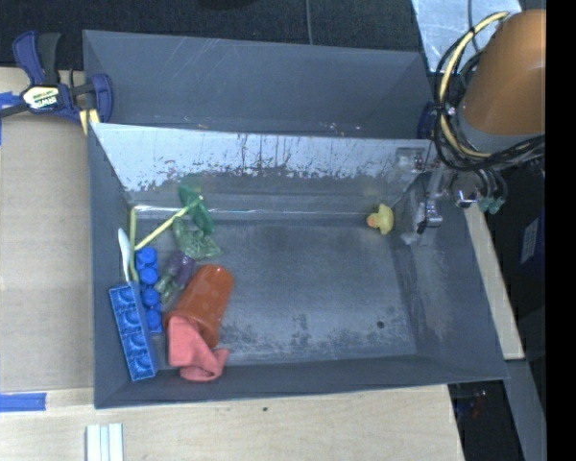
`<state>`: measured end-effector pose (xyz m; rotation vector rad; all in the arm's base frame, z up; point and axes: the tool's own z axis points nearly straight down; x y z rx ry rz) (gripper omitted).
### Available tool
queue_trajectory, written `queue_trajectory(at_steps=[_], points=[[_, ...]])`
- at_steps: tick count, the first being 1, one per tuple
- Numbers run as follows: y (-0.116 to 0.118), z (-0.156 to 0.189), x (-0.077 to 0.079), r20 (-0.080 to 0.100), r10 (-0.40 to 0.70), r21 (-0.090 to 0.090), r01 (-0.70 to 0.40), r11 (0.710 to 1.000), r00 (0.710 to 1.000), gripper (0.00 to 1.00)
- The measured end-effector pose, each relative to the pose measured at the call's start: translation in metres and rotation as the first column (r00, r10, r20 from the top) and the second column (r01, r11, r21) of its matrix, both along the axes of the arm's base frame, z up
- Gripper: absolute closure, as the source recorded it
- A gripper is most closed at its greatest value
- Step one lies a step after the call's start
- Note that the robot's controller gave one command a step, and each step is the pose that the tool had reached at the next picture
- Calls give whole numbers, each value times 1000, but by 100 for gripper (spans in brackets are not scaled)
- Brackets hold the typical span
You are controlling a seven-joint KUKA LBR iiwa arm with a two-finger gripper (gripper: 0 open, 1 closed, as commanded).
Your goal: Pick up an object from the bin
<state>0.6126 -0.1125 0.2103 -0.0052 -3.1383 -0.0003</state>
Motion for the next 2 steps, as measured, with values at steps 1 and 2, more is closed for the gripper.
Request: queue_trajectory(at_steps=[1,2], points=[[1,5,1,8,3,-1,-3,1000,1000,0],[32,-14,-5,9,172,-3,-172,985,985,0]])
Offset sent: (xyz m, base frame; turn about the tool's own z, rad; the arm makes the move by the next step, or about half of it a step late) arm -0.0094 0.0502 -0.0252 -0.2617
